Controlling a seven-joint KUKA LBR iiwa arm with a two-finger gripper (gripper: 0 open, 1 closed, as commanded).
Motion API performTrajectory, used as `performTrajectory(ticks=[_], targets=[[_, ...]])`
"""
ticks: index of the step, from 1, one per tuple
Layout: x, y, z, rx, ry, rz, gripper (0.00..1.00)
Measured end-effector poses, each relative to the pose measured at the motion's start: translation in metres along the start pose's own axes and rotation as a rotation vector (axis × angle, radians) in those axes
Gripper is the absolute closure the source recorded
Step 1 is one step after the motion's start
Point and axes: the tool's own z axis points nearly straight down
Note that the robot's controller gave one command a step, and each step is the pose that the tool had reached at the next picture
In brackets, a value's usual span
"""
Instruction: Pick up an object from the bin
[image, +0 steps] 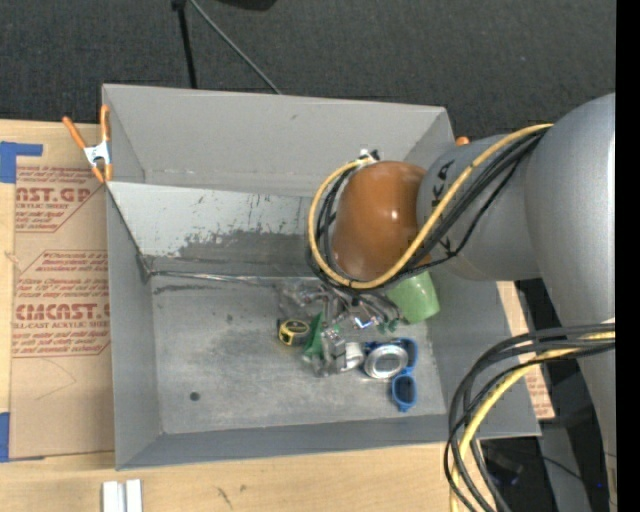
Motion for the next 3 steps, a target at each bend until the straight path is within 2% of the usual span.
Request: performTrajectory(ticks=[1, 2, 3], targets=[[0.0, -0.001, -0.004, 0.002, -0.003, 0.001, 1.0], [0.017, 0.013, -0.066, 0.001, -0.001, -0.013, 1.0], [0.017, 0.013, -0.062, -0.001, 0.002, -0.012, 0.0]])
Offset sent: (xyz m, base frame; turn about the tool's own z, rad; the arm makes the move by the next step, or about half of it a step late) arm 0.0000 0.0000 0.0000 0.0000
